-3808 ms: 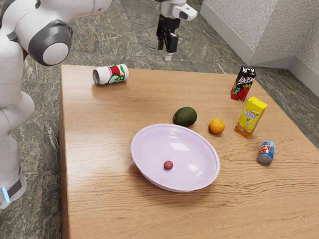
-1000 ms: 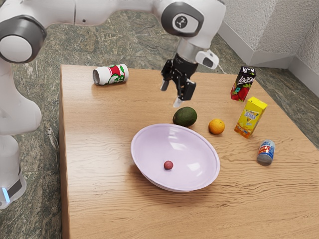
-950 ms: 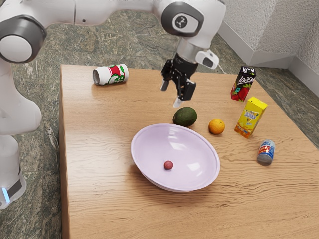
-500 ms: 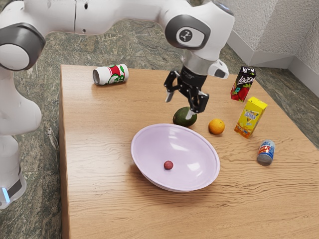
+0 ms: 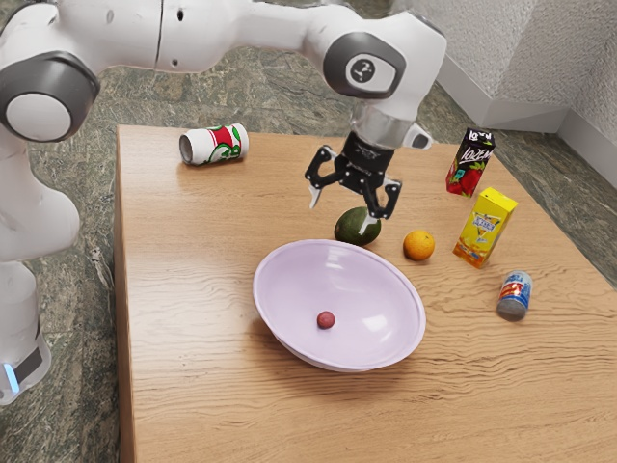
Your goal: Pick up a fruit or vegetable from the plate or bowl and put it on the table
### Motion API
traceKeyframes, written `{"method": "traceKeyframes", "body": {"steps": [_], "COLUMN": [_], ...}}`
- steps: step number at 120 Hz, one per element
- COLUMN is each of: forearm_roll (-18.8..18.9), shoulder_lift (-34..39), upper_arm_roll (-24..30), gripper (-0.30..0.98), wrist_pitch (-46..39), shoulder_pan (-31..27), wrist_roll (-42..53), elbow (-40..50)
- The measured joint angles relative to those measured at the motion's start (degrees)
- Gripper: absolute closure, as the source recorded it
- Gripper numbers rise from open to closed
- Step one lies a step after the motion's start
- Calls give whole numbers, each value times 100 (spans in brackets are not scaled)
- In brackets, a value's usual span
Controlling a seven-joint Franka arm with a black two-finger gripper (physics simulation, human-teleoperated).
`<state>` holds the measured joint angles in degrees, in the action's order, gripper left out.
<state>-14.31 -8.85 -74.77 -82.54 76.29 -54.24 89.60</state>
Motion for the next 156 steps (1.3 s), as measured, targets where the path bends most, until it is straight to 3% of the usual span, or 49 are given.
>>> {"method": "traceKeyframes", "body": {"steps": [15,49,77,109,126,156], "forearm_roll": [69,-146,-77,-75,-96,-93], "shoulder_lift": [-465,-586,-626,-447,-464,-470], "upper_arm_roll": [370,419,503,-218,-1126,-1268], "gripper": [0,0,0,0,0,0], "wrist_pitch": [-108,-467,-821,-1220,-1276,-1510], "shoulder_pan": [8,-302,2,648,1708,1917], "wrist_roll": [-209,-546,-682,-790,-876,-982], "elbow": [84,207,258,944,1240,1559]}}
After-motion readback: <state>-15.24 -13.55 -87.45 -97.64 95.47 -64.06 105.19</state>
